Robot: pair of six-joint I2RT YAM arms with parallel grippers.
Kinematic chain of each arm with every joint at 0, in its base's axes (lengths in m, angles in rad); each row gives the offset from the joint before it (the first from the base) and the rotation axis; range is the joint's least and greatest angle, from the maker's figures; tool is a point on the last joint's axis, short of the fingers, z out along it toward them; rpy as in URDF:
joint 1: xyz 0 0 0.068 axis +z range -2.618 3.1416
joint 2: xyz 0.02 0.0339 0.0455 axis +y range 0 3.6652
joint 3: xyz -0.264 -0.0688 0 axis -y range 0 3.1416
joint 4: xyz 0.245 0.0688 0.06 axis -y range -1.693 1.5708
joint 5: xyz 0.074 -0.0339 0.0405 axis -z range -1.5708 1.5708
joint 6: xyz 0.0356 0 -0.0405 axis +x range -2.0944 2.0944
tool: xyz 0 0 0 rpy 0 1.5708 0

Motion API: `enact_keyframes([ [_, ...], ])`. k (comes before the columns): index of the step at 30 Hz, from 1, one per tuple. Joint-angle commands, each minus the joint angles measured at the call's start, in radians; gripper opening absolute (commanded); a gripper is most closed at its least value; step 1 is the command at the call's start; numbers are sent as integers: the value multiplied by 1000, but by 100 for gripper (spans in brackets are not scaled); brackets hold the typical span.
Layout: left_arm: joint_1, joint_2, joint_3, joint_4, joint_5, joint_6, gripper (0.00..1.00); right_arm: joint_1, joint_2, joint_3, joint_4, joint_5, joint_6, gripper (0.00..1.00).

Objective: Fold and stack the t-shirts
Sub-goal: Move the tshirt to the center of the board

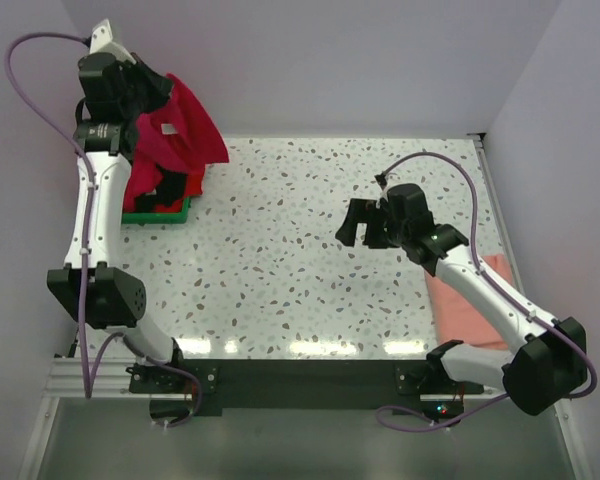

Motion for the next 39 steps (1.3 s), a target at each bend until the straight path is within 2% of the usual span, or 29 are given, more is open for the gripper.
enact_keyframes([
  [1, -63, -76, 142, -25, 175, 72, 0, 0, 3, 66, 23, -10, 6, 99],
  [3, -118, -102, 195, -54, 189, 82, 0, 0, -4, 75, 25, -5, 8, 99],
  [6, -193, -156, 171, -57, 195, 89, 0, -2, -18, 83, 26, 8, 12, 99],
  [10, -273, -220, 29, 1, 221, 49, 0, 0, -30, 80, 42, 18, 25, 99],
  [12, -333, -240, -89, 75, 215, 23, 0, 0, -29, 72, 54, 22, 35, 99],
  [16, -479, -164, -165, 112, 167, 9, 0, -2, -23, 57, 71, 31, 49, 99],
  [20, -576, -21, -229, 237, 146, -62, 0, 0, -7, 23, 85, 38, 69, 99],
  [22, -614, 54, -200, 247, 153, -85, 0, 0, -4, 11, 88, 42, 78, 99],
  [28, -665, 381, 80, 204, 161, -118, 0, 4, -7, -82, 144, 13, 101, 99],
  [32, -671, 478, 209, 195, 187, -137, 0, 55, 31, -152, 204, 30, 106, 99],
  [34, -669, 522, 261, 198, 202, -142, 6, 117, 91, -152, 240, 57, 109, 98],
  [36, -666, 550, 292, 193, 225, -129, 21, 167, 146, -123, 255, 100, 112, 98],
  [38, -660, 567, 306, 182, 261, -120, 27, 236, 235, -75, 261, 180, 115, 98],
  [39, -646, 562, 297, 185, 287, -108, 35, 256, 261, -58, 273, 203, 121, 97],
])
